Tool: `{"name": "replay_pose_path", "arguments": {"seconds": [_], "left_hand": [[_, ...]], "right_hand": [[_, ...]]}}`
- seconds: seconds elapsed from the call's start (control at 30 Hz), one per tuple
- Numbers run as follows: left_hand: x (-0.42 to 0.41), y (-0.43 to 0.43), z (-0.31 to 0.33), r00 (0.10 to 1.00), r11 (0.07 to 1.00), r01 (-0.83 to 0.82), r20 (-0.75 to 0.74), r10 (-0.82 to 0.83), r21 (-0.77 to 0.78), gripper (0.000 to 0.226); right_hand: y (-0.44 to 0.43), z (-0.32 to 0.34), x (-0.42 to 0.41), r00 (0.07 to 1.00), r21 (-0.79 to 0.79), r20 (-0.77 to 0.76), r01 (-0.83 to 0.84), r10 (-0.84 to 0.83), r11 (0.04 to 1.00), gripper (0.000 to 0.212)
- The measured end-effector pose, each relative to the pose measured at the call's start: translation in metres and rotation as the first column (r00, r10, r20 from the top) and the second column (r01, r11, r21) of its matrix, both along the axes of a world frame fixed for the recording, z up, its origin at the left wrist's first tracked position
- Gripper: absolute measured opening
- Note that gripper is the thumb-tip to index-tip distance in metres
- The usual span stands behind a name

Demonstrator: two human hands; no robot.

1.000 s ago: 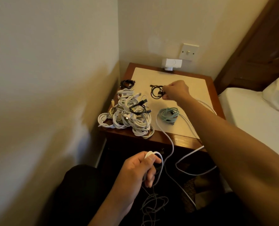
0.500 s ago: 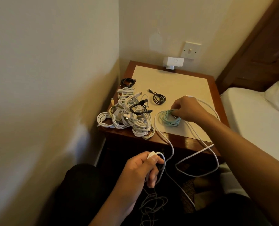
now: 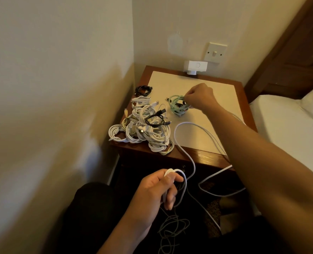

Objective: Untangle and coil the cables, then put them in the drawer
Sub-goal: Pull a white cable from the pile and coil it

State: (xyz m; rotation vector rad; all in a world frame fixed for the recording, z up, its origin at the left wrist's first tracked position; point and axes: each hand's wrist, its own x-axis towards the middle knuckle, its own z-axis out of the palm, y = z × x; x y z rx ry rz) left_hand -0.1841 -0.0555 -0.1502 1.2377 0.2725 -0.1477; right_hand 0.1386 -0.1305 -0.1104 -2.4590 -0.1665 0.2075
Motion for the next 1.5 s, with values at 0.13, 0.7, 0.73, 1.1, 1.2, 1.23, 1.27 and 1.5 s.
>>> {"name": "replay_pose_path", "arguments": {"seconds": [0.13,0.7,0.73,1.1,1.2,1.23,1.27,1.5], "left_hand": [[-0.003,0.006,0.0,1.0,1.0,-0.014,-0.017,0.015,0.005,0.04],[-0.021,-0.005,0.055,0.983,0.998,0.004,0.181,-0.014,0.055,0.034],[-0.022,-0.002,0.058,0.981,0.998,-0.001,0.192,-0.009,0.056,0.034],[-0.01,-0.025,0.122,0.939,0.968,0.197,0.254,-0.231,0.154,0.037],[0.002,-0.028,0.148,0.918,0.955,0.19,0.304,-0.255,0.229,0.034],[0.007,-0.024,0.157,0.916,0.961,0.177,0.321,-0.24,0.212,0.033],[0.011,-0.017,0.167,0.919,0.97,0.159,0.331,-0.213,0.182,0.033],[0.021,0.068,0.206,0.977,0.987,0.012,0.209,-0.046,0.159,0.029]], "right_hand": [[-0.008,-0.012,-0.018,0.992,-0.018,0.124,0.025,-0.022,1.0,0.037],[-0.173,-0.044,-0.126,0.989,-0.246,0.043,0.15,-0.144,0.958,0.019],[-0.187,-0.044,-0.126,0.981,-0.261,0.06,0.195,-0.186,0.945,0.018],[-0.172,0.045,-0.199,0.962,0.324,0.021,-0.265,0.273,0.908,0.038],[-0.148,0.082,-0.241,0.849,0.658,-0.012,-0.391,0.528,0.643,0.042],[-0.148,0.086,-0.246,0.851,0.684,0.03,-0.399,0.524,0.61,0.038],[-0.151,0.087,-0.248,0.87,0.692,0.064,-0.392,0.489,0.606,0.032],[-0.228,0.04,-0.216,0.993,0.382,0.089,-0.101,0.072,0.919,0.054]]}}
